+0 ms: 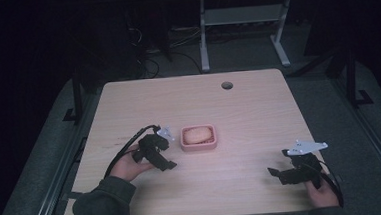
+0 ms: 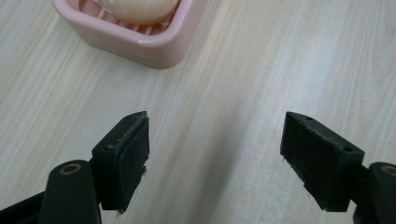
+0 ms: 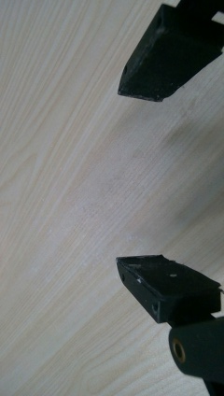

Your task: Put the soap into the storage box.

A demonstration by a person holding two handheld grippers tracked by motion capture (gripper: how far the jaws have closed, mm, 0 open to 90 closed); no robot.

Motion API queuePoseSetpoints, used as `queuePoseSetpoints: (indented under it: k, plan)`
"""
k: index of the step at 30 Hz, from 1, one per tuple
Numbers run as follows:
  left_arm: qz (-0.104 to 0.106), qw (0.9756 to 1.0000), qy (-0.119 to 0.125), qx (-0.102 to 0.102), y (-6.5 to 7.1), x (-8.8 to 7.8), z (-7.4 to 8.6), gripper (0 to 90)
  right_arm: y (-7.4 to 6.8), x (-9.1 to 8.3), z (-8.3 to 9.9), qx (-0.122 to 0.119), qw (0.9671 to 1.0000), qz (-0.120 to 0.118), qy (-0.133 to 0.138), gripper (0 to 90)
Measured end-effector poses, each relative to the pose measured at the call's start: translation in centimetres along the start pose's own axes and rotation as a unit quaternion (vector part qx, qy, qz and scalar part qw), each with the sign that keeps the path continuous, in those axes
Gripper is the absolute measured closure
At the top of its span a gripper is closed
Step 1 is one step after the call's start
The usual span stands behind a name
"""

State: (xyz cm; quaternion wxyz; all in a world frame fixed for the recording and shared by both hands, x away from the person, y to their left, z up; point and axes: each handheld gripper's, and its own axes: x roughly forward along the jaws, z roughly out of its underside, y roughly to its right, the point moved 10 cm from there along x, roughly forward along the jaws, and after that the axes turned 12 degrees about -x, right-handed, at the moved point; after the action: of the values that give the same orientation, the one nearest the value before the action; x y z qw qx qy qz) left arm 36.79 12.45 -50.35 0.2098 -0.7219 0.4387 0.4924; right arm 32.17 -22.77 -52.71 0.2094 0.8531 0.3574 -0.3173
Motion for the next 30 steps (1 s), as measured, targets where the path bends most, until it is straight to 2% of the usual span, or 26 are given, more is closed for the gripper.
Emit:
queuePoseSetpoints:
  k: [14, 23, 30]
  plan:
    - [-0.006, 1.0, 0.003, 0.003, 0.4, -0.4, 1.9, 23.8, 0.2, -0.1, 0.2, 0.006, 1.0, 0.002, 0.0, 14.2]
    - [-0.003, 0.9999, 0.007, -0.009, 0.5, -0.4, 3.0, 23.7, 0.2, 0.0, 0.2, 0.007, 1.0, 0.002, -0.002, 14.1]
    - [-0.001, 1.0, 0.007, -0.005, 0.8, -0.5, 3.8, 23.6, 0.2, 0.1, 0.4, 0.008, 0.9999, 0.001, -0.006, 14.1]
